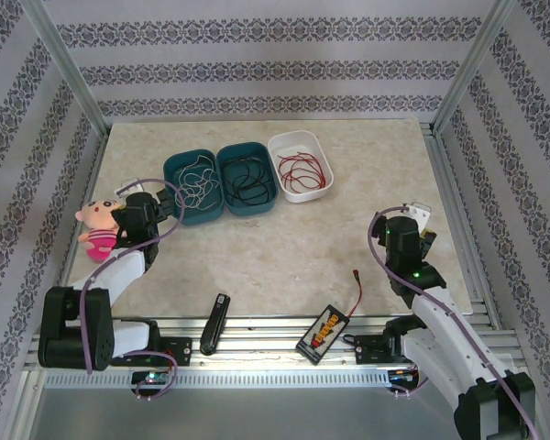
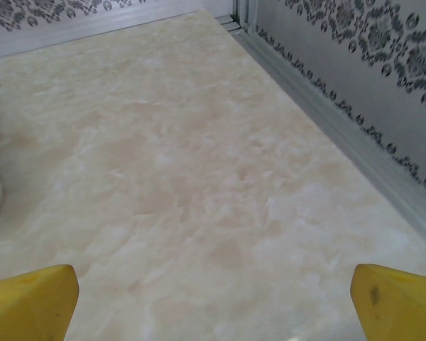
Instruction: Untangle the cables
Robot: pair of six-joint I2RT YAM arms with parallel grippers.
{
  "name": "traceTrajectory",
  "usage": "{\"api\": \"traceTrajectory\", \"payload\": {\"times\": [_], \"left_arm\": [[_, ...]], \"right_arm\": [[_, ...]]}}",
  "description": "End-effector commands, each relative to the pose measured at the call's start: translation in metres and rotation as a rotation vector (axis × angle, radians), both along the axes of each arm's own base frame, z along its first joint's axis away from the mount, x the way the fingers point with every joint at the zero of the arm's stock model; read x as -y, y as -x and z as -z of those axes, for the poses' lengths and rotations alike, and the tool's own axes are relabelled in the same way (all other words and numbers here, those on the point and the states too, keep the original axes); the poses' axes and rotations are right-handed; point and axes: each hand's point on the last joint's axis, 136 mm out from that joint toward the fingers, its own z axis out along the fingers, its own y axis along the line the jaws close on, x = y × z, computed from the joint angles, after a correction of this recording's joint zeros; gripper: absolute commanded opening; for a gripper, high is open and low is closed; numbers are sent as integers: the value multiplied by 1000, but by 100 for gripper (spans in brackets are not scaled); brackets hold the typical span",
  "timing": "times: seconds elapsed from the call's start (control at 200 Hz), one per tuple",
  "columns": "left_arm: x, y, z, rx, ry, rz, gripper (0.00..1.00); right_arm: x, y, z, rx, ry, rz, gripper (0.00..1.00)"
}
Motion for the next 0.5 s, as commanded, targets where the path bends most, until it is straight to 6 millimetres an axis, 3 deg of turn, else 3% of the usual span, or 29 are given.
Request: {"api": "traceTrajectory", "payload": {"times": [0.0,0.295,0.46,0.495], "left_arm": [[9,-18,-4,49,-54,124,99],[22,-19,26,62,-5,255,99],[36,-15,32,122,-16,339,99],[38,-15,33,126,-16,350,99]], "right_arm": [[11,-15,-18,76,158,3,98],[27,-41,0,69,146,-15,98],[30,-54,-6,131,144,-26,98],[29,-51,6,116,142,-36,98]]}}
